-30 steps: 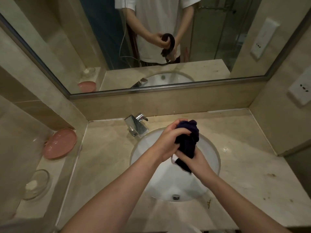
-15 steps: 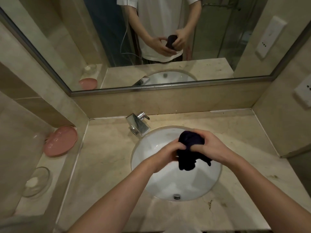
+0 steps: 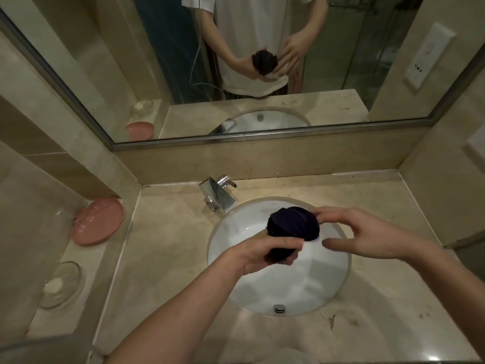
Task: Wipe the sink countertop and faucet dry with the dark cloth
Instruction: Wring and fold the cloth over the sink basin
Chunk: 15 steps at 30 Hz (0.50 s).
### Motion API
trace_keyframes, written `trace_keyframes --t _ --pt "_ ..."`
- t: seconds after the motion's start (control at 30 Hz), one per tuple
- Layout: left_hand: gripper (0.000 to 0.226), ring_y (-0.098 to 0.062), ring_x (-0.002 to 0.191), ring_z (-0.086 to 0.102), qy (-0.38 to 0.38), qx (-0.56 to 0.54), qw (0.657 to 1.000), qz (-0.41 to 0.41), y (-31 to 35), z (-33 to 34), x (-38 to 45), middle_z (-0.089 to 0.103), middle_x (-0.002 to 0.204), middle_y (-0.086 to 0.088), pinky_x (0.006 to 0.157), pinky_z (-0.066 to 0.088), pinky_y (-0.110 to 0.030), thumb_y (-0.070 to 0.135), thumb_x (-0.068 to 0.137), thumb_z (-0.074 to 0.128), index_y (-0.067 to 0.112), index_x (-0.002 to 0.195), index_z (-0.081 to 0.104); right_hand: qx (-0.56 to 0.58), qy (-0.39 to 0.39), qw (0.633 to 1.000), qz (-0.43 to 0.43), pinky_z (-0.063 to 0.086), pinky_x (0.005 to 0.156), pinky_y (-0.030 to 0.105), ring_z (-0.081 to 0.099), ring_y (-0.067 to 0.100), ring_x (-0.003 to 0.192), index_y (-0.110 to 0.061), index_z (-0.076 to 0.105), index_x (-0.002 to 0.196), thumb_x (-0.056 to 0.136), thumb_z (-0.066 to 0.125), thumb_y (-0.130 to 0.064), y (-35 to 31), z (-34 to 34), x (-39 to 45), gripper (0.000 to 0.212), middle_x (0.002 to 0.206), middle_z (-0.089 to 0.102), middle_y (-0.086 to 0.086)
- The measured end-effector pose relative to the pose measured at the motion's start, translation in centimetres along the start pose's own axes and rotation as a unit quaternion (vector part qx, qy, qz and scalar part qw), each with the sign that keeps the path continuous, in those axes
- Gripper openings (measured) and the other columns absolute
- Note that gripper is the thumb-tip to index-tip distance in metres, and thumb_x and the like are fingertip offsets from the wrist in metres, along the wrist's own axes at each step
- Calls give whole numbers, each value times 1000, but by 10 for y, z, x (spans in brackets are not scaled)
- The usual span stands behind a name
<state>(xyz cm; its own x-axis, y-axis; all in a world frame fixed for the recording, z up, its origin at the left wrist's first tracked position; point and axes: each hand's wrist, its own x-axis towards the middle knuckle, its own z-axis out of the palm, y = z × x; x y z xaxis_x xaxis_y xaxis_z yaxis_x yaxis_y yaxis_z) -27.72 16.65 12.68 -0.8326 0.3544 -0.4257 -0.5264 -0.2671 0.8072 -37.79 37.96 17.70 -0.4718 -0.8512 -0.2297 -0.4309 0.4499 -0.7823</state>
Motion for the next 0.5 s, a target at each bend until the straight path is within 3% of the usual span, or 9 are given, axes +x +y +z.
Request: trace_keyframes --t 0.07,0.1,0.17,0.23,0.3,0.37,0.43,0.5 --pt "28 -12 57 39 -2 -7 1000 -16 5 -4 -1 45 62 2 60 33 -24 24 73 75 11 86 54 -117 151 981 -40 47 102 28 53 1 128 -50 55 109 85 73 -18 3 -1 -3 44 135 50 -35" --pt "23 -11 55 36 -3 -19 999 -27 7 -7 -1 43 58 3 59 30 -23 24 73 73 14 76 53 -188 195 960 -75 50 100 34 52 9 130 -46 51 116 82 74 -18 3 1 -2 50 143 44 -30" --pt "22 -9 50 34 -13 -52 996 -72 13 -6 -2 39 54 4 56 27 -22 22 72 71 19 65 50 -327 170 912 -182 49 103 40 42 23 139 -29 41 142 75 77 -10 4 14 6 79 160 29 -7" --pt "21 -7 49 36 -62 -56 987 -137 18 1 0 39 54 6 54 27 -20 20 71 69 18 68 48 -413 99 867 -262 51 101 38 39 28 140 -20 30 151 71 76 -3 5 30 17 93 160 27 6" --pt "11 -6 53 47 -132 -21 973 -190 24 5 3 47 59 6 54 35 -16 20 73 67 15 75 57 -411 92 863 -280 57 79 33 50 24 122 -19 33 147 75 76 -8 0 40 28 85 144 44 7" --pt "20 -13 80 67 -161 -22 963 -213 27 3 5 65 87 -3 70 53 -21 18 80 64 7 96 69 -416 105 855 -291 53 59 31 53 20 93 -16 42 137 79 74 -11 -4 42 40 67 113 55 4" --pt "29 -22 100 69 -150 -47 959 -236 31 0 5 68 112 -12 82 57 -25 13 92 57 -3 116 58 -458 105 838 -278 48 50 29 51 18 79 -15 50 122 78 74 -11 -4 42 49 51 93 52 1" --pt "11 -10 71 66 -66 -12 967 -248 31 3 7 72 96 -7 58 51 -14 13 97 57 5 105 57 -487 97 831 -252 43 43 28 51 16 71 -16 53 105 73 76 -13 2 41 56 40 83 51 -2"
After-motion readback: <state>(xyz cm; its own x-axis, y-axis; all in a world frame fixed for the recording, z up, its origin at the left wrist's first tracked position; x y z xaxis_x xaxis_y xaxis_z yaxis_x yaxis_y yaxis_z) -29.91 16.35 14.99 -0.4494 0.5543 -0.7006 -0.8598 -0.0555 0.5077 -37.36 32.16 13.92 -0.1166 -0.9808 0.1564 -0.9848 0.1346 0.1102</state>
